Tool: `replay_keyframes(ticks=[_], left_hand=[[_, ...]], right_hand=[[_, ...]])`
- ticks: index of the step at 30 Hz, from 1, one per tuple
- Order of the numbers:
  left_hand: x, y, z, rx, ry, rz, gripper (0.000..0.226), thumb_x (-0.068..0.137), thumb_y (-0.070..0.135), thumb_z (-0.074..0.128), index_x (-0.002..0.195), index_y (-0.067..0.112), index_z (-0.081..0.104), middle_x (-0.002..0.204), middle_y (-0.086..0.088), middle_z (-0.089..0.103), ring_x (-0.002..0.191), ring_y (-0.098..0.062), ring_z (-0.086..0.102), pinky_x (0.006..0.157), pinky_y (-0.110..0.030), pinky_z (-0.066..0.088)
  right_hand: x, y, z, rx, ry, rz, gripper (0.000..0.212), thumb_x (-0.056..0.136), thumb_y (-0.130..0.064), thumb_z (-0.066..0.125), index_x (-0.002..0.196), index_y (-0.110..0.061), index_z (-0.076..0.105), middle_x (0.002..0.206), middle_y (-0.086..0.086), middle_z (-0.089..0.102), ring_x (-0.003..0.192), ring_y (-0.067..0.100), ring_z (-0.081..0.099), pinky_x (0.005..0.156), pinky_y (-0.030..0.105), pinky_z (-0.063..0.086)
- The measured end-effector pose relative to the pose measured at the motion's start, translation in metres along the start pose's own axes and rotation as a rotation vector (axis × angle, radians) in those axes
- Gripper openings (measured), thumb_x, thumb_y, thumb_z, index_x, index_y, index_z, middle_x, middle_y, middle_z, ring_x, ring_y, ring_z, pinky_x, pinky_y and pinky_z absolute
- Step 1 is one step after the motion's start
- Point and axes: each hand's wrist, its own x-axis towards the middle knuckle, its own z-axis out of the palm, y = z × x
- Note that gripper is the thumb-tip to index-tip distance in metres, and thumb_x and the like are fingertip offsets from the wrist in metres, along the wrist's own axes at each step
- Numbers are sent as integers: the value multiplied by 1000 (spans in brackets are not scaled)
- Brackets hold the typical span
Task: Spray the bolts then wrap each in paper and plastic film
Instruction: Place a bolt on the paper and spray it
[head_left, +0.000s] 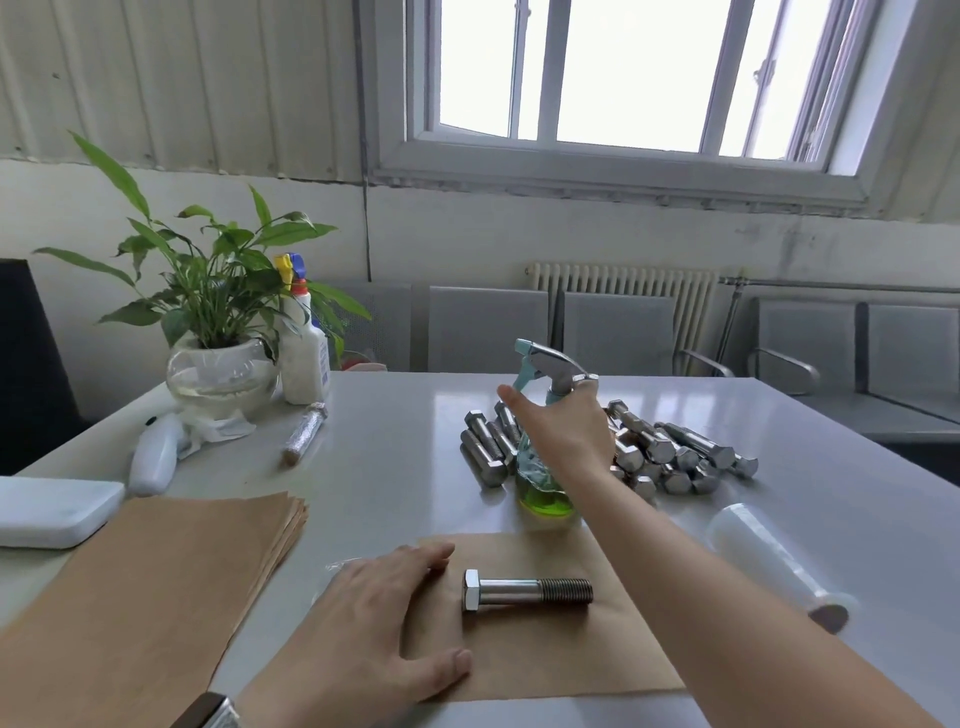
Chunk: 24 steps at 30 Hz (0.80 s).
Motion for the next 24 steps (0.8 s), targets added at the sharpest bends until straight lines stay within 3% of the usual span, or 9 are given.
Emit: replay_keyframes(ticks=[5, 11, 18, 21, 24], left_hand=[[-1, 1, -1, 9, 6, 1, 85, 67, 79, 50, 142, 54, 19, 135, 41, 28, 128, 14, 28, 109, -11, 15], [-2, 3, -2, -5, -2, 9, 82, 71, 73, 54, 143, 50, 22, 137, 38, 31, 129, 13, 29, 111, -15, 18], [0, -1, 0, 3, -6, 24, 85, 69, 77, 49, 144, 49, 22, 139, 38, 30, 131, 13, 29, 112, -17, 19], [0, -2, 1, 10, -3, 33, 85, 69, 77, 50, 144, 47, 23, 140, 36, 31, 130, 14, 29, 112, -17, 19], [0, -3, 2, 28, 8, 35, 85, 70, 77, 51, 145, 46, 24, 140, 34, 33, 130, 12, 30, 111, -16, 18]], right_hand=[[-12, -2, 11, 42, 221, -19, 66, 70, -68, 71, 104, -18, 46, 104, 0, 64, 105, 28, 60, 98, 47, 43], [-6, -10, 21, -46, 235, 52, 79, 68, -75, 68, 112, -13, 46, 115, 4, 61, 118, 31, 52, 97, 47, 34], [-2, -4, 11, 11, 188, -67, 54, 72, -55, 73, 97, -19, 40, 98, -1, 59, 100, 28, 60, 88, 42, 48], [-3, -17, -15, -9, 163, -223, 57, 68, -60, 74, 97, -23, 41, 90, -7, 56, 90, 22, 58, 76, 36, 44], [-11, -29, -55, -185, 105, -385, 67, 58, -75, 73, 96, -28, 44, 85, -15, 52, 81, 15, 52, 69, 32, 37]])
